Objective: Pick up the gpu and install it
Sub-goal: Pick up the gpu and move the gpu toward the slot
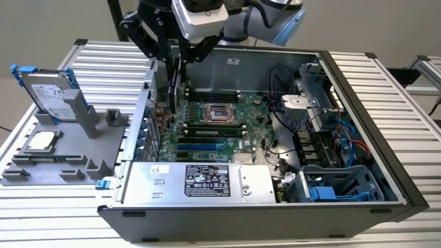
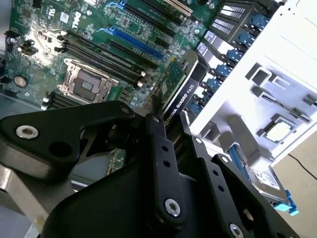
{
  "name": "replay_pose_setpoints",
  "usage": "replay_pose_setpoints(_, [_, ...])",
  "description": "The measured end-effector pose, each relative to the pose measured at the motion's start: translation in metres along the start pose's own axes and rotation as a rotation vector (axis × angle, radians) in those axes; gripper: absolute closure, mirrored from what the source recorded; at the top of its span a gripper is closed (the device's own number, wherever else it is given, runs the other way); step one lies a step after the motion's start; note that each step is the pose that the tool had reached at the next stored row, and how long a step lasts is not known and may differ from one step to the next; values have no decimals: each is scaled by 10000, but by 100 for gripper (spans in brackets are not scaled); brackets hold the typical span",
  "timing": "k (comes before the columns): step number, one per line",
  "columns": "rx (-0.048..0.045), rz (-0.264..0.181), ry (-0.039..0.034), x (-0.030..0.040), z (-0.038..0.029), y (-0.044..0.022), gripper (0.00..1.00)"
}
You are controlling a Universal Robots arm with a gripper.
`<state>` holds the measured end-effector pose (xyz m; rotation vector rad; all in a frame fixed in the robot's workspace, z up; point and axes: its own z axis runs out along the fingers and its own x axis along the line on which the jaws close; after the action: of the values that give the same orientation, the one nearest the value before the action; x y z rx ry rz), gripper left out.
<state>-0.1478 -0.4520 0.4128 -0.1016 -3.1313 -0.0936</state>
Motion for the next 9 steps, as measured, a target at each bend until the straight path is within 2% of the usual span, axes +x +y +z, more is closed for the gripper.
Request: replay_pose_setpoints(9, [-1, -1, -1, -62, 0, 4, 100])
